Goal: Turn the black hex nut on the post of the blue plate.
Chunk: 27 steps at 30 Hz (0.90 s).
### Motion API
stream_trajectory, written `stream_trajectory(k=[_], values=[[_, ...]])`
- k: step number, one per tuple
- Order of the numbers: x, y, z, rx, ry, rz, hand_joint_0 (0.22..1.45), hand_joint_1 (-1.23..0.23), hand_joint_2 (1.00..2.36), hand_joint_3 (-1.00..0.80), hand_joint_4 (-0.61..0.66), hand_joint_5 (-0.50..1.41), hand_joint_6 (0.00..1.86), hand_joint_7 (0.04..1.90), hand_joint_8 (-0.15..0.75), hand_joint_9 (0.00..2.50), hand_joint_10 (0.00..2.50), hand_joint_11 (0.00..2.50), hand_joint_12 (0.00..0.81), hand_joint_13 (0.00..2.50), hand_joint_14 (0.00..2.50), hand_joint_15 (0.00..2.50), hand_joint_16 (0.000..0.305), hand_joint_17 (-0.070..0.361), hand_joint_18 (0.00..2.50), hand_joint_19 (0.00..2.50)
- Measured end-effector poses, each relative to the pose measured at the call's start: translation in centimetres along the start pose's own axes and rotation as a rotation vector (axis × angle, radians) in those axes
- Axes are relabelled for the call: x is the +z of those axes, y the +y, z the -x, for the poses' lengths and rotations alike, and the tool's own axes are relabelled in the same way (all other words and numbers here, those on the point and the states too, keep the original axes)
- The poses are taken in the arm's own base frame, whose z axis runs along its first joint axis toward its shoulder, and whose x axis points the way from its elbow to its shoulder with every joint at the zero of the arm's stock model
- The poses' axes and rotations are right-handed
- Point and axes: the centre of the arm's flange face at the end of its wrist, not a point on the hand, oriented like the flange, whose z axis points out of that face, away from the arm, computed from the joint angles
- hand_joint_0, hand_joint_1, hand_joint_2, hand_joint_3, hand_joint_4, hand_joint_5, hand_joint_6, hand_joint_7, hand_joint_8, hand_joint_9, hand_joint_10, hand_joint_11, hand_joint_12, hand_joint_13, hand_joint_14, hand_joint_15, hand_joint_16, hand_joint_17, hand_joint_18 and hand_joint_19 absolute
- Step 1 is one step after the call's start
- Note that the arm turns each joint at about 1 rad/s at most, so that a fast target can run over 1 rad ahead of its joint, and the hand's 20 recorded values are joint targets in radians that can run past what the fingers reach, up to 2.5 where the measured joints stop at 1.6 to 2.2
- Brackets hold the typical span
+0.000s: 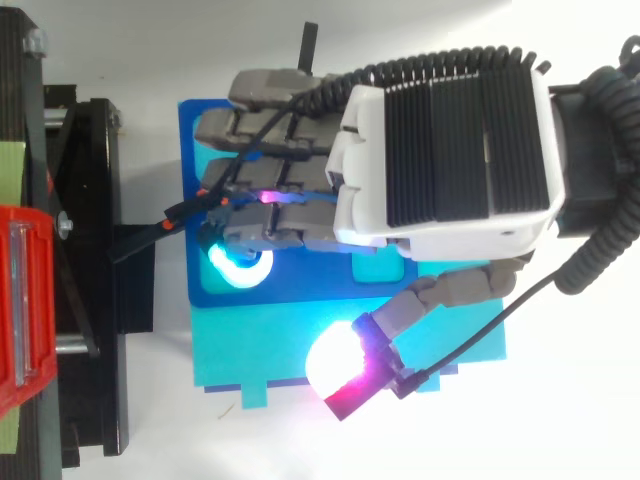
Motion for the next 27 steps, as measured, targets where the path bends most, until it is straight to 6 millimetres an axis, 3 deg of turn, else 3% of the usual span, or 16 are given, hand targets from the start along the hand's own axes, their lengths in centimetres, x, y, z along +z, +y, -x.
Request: stream_trajectory(k=[27], values=[[0.13,-0.46,-0.44,0.001,-0.005,0.007,0.48,-0.46,1.0,-0.5,0.22,-0.18,0.5,0.92,0.251,0.32,0.0,0.0,0.368,0.09,0.0,0.0,0.055,0.125,0.0,0.09]])
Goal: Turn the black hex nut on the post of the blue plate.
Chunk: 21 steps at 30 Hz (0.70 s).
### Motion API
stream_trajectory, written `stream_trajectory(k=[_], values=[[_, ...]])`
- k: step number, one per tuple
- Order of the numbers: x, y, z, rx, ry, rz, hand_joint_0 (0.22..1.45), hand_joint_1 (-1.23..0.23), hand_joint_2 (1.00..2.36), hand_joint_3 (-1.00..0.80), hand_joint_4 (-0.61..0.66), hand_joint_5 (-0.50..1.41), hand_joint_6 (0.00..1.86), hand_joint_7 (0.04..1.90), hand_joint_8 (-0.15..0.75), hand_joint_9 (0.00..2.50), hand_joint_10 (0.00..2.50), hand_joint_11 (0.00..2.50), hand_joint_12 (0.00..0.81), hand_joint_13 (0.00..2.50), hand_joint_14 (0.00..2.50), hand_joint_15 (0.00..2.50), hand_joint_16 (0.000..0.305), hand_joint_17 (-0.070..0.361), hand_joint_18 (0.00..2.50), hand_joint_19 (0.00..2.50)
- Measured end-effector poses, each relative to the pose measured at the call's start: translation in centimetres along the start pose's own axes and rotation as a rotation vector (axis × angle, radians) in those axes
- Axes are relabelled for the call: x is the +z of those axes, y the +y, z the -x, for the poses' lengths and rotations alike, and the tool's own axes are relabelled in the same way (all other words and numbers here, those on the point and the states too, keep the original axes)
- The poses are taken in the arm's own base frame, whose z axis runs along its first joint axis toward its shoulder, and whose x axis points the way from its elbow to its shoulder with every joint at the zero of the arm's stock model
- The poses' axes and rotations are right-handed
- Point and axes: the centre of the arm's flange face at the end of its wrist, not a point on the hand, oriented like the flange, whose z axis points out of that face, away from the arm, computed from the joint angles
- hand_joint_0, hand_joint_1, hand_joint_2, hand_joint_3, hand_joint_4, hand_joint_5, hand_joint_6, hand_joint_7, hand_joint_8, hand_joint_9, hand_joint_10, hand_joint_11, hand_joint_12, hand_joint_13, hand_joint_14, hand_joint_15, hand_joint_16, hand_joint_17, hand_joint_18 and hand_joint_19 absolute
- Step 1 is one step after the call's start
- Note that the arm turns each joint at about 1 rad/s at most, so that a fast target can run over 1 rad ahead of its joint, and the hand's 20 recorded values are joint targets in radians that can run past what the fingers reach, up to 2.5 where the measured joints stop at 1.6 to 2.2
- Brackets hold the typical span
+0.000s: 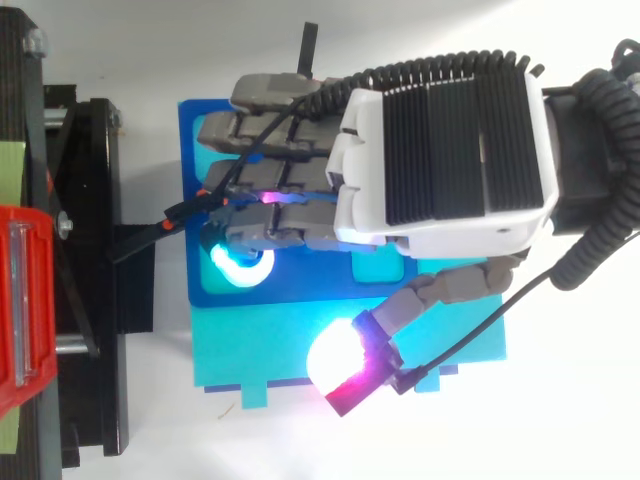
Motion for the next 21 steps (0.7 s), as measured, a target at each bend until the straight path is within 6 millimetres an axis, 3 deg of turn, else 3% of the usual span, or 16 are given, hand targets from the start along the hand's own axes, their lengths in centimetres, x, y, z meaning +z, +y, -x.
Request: stream_trajectory(k=[21], values=[[0.8,-0.8,-1.6,0.001,-0.022,0.01,0.48,-0.46,1.0,-0.5,0.23,-0.18,0.5,0.91,0.251,0.32,0.0,0.0,0.368,0.09,0.0,0.0,0.055,0.124,0.0,0.09]])
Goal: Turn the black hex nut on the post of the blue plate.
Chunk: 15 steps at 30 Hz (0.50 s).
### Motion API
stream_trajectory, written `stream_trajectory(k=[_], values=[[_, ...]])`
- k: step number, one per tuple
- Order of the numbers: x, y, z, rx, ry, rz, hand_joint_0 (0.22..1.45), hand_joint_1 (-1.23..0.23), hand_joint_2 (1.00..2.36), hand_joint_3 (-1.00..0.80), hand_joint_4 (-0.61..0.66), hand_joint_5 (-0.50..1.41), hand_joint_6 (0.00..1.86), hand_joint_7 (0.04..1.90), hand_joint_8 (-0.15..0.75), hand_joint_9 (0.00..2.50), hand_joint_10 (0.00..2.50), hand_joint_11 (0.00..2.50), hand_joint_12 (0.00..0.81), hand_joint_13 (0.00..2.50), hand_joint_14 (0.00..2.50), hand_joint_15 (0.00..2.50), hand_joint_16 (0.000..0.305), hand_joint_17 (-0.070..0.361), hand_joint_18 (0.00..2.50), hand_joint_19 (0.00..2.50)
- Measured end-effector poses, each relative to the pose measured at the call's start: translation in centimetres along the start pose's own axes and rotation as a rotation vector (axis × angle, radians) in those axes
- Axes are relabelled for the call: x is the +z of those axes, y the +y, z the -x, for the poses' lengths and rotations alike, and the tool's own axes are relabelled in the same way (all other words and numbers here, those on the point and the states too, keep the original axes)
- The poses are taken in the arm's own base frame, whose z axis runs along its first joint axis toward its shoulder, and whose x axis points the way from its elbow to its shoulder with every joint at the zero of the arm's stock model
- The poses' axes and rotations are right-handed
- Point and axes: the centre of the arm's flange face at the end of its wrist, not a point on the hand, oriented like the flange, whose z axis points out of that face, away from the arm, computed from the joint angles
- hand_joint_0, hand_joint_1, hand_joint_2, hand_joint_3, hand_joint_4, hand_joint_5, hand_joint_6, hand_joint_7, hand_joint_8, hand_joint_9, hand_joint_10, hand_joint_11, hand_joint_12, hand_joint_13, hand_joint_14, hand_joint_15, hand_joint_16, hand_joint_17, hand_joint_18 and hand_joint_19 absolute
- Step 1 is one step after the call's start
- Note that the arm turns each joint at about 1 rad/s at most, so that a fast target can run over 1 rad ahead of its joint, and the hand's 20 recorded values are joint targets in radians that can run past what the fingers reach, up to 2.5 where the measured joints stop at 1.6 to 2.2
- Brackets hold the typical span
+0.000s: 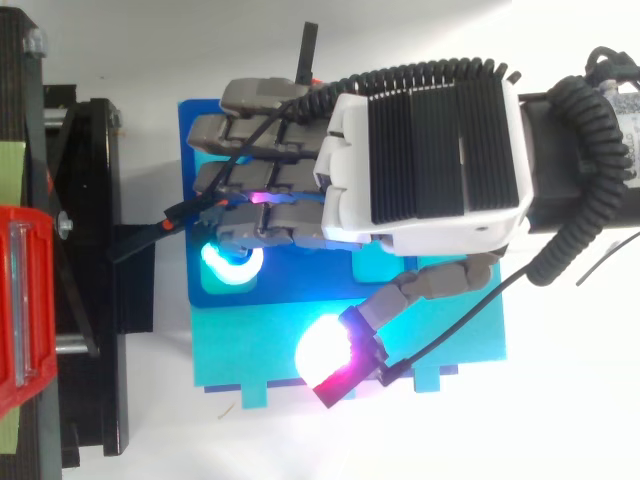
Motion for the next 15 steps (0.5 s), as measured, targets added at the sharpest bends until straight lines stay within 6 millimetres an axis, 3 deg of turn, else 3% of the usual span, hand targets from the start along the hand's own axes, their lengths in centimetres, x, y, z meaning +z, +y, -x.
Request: stream_trajectory(k=[15], values=[[-0.2,-1.2,0.0,0.005,-0.005,0.005,0.48,-0.46,1.0,-0.5,0.22,-0.18,0.5,0.92,0.251,0.33,0.0,0.0,0.368,0.09,0.0,0.0,0.055,0.124,0.0,0.09]])
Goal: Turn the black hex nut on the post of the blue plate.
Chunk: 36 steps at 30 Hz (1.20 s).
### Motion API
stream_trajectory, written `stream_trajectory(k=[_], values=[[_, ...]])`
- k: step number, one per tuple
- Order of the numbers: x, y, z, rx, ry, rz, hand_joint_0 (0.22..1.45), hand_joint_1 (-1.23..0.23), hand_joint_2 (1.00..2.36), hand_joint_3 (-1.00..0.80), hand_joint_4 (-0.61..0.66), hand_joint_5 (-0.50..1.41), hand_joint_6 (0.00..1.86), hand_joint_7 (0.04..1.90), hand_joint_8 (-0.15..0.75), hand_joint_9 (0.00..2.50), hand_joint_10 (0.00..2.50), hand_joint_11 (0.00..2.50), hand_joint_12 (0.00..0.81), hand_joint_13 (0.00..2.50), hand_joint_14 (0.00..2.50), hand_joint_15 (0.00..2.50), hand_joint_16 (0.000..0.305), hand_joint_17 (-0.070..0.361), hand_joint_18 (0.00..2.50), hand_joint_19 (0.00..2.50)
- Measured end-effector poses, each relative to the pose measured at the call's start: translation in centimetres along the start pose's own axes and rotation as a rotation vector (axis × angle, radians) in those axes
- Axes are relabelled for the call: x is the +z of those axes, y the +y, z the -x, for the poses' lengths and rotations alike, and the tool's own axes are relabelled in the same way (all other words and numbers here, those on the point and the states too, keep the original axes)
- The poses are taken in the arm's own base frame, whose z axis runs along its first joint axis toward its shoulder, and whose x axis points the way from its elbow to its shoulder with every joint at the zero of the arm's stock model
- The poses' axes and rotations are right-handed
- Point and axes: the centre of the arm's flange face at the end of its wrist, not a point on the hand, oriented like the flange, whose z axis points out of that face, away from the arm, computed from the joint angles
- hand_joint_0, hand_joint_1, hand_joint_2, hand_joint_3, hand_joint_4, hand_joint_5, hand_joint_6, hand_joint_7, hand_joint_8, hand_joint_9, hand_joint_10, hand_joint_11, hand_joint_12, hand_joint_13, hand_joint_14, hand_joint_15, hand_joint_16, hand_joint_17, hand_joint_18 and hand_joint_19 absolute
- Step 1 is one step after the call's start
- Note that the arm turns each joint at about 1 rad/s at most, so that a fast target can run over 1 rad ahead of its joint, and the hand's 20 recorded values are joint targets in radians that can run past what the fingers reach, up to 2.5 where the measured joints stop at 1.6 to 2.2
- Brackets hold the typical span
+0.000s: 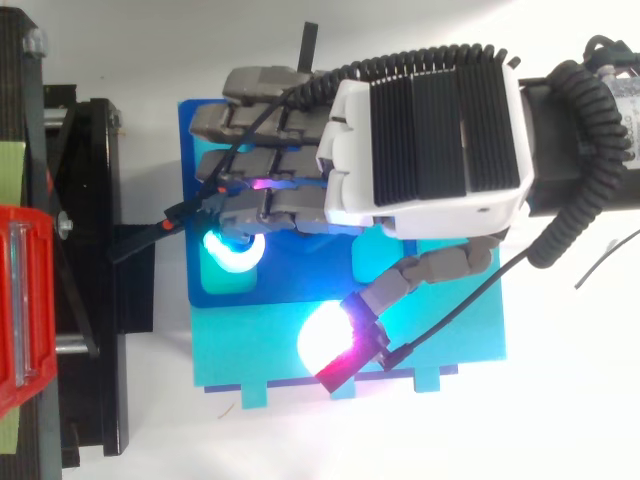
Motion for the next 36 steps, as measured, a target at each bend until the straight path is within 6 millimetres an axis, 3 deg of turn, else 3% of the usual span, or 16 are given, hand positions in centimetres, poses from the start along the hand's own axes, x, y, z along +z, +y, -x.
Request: stream_trajectory(k=[36], values=[[-1.1,-3.8,1.3,0.01,-0.012,0.025,0.48,-0.46,1.0,-0.5,0.22,-0.18,0.5,0.92,0.25,0.33,0.0,0.0,0.367,0.09,0.0,0.0,0.055,0.124,0.0,0.09]])
